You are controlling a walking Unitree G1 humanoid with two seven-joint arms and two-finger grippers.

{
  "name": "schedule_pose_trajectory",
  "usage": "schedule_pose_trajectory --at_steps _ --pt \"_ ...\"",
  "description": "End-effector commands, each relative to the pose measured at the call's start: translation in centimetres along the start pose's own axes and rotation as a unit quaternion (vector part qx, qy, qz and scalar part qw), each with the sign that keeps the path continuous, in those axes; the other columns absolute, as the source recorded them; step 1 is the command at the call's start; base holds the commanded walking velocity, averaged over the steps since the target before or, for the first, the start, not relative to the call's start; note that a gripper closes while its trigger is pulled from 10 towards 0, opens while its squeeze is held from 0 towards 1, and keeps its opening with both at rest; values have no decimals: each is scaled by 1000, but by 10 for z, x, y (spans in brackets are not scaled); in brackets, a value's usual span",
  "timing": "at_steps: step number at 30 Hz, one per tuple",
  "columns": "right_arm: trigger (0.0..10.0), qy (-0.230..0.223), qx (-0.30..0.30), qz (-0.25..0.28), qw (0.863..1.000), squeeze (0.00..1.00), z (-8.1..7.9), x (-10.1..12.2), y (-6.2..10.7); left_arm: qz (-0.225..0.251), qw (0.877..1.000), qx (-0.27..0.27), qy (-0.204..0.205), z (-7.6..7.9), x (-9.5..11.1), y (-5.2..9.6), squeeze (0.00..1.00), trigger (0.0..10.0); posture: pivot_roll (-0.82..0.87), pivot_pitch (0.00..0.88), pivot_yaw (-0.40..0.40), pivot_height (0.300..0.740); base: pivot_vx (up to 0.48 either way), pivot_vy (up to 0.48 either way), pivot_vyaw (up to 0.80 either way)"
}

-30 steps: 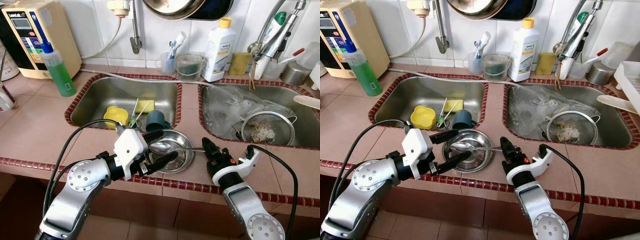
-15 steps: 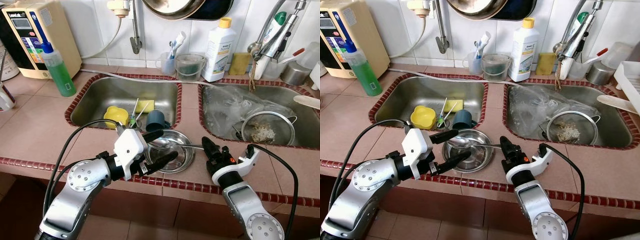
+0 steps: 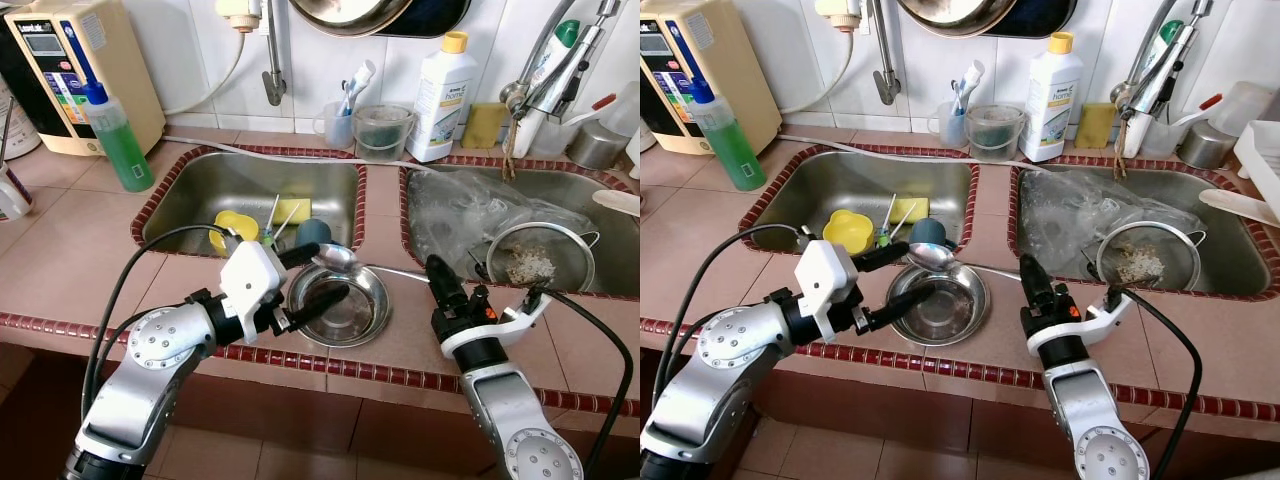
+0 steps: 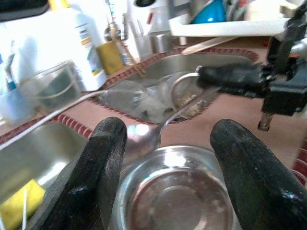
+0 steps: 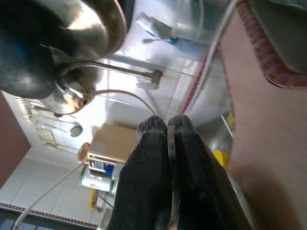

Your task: Kitchen organization

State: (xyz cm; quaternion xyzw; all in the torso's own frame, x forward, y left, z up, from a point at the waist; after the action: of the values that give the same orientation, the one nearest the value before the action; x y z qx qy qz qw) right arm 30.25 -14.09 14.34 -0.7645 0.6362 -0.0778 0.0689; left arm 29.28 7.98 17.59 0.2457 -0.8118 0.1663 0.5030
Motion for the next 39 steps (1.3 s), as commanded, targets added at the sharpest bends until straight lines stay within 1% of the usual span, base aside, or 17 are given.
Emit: schedule_pose_trajectory --at_steps 1,5,6,9,11,12,15,17,20,22,23,24,25,27,28,36,39 --pt "10000 -22 37 14 999 0 -15 -4 -7 -2 1000 17 2 -9 0 2 0 10000 -154 44 54 740 0 0 0" --pt "10000 80 73 36 993 0 -41 22 -23 -25 992 121 21 -51 -8 0 0 10000 -162 29 49 740 0 0 0" --pt "10000 80 73 36 993 0 -41 22 -23 -25 992 121 21 -51 -8 0 0 10000 -162 29 49 740 0 0 0" --pt "10000 161 92 57 981 0 -61 41 -35 -18 982 181 40 -81 -6 -1 0 10000 -164 12 42 740 0 0 0" --pt "10000 161 92 57 981 0 -61 41 -35 -18 982 181 40 -81 -6 -1 0 10000 -164 12 42 740 0 0 0" --pt "10000 235 100 73 964 0 -75 51 -42 -10 975 214 50 -99 -1 -2 0 10000 -165 5 40 740 0 0 0" --pt "10000 313 106 98 939 0 -88 60 -48 -8 969 241 59 -112 1 -4 0 10000 -167 0 36 740 0 0 0" --pt "10000 335 109 102 930 0 -92 61 -50 -8 967 249 62 -116 0 -4 0 10000 -167 0 36 740 0 0 0" --pt "10000 430 105 117 889 0 -102 62 -55 -7 964 259 51 -120 2 -6 0 10000 -167 0 33 740 0 0 0" --pt "10000 441 104 119 884 0 -102 62 -56 -8 964 261 49 -121 2 -7 0 10000 -167 0 33 740 0 0 0" --pt "10000 497 106 128 851 0 -107 59 -58 -8 963 263 53 -121 1 -9 0 10000 -164 0 29 740 0 0 0" --pt "10000 521 108 134 836 0 -109 57 -59 -7 963 264 55 -120 1 -10 0 10000 -164 0 29 740 0 0 0" --pt "10000 521 108 134 836 0 -109 57 -59 -7 963 264 55 -120 1 -10 0 10000 -164 0 29 740 0 0 0" --pt "10000 579 104 138 796 0 -109 52 -60 -11 962 262 74 -117 -4 -13 0 10000 -160 0 26 740 0 0 0" --pt "10000 579 104 138 796 0 -109 52 -60 -11 962 262 74 -117 -4 -13 0 10000 -160 0 26 740 0 0 0" --pt "10000 645 106 151 742 0 -107 41 -61 -42 958 261 110 -112 -24 -18 0 10000 -166 0 32 740 0 149 0" --pt "10000 651 104 152 737 0 -105 40 -61 -43 959 255 112 -109 -25 -20 0 10000 -170 0 36 740 0 404 0"
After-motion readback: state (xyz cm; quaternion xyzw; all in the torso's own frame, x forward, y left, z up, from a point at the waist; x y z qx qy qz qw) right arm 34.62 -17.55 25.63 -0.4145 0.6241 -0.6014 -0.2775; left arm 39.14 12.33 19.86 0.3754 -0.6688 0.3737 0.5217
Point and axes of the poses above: a point about 5 cm out from each wrist's last joint towards the gripper, its own y axis pointing back from the gripper into the wrist, its own x axis along the axis of the wrist's last joint, z = x × y, the point moved 4 cm from there along -y, pointing out of the wrist towards the gripper, and after that the axes turned 12 degrees about -y, right-handed, at the moved point
